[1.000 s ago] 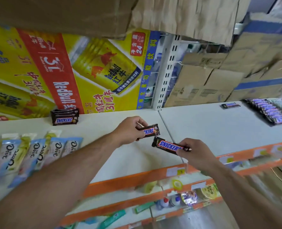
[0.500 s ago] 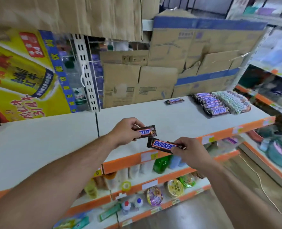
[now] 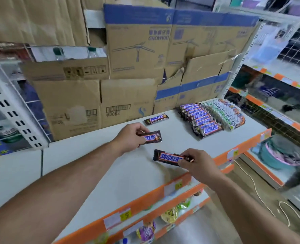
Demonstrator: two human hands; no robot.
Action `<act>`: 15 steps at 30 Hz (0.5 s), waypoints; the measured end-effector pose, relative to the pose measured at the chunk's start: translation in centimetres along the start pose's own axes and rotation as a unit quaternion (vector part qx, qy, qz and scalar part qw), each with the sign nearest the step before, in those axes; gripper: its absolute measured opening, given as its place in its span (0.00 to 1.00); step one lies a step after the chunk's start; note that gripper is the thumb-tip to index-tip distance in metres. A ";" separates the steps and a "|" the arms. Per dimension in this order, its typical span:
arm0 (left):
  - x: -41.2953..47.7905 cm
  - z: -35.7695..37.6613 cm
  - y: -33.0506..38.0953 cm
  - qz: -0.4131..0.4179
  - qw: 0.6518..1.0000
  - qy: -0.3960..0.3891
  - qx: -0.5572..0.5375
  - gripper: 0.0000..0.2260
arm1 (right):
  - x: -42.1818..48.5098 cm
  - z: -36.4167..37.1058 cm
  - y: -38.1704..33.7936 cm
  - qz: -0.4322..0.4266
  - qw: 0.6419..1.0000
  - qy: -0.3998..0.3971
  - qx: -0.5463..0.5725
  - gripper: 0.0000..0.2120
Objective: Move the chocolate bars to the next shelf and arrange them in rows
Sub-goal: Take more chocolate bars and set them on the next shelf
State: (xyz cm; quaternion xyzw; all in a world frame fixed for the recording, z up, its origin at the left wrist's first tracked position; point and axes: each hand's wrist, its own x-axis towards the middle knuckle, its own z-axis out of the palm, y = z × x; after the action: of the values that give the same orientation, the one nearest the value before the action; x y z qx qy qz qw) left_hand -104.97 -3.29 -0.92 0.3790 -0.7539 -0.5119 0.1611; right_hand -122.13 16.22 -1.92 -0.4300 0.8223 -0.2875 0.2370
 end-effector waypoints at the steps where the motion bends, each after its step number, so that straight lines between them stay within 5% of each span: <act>1: 1.1 0.1 0.0 -0.002 1.000 -0.002 0.001 0.13 | 1.1 -0.2 0.1 0.003 1.000 -0.001 0.004 0.02; 15: 7.7 -0.7 -1.0 -0.093 0.990 0.104 -0.033 0.14 | 18.0 -0.9 0.6 -0.096 0.995 -0.021 -0.035 0.07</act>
State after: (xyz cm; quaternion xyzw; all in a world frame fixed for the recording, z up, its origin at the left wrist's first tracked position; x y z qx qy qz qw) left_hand -109.18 -9.59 -2.61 0.4934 -0.6773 -0.5066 0.2028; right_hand -132.31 1.59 -4.25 -0.5211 0.7815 -0.2710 0.2105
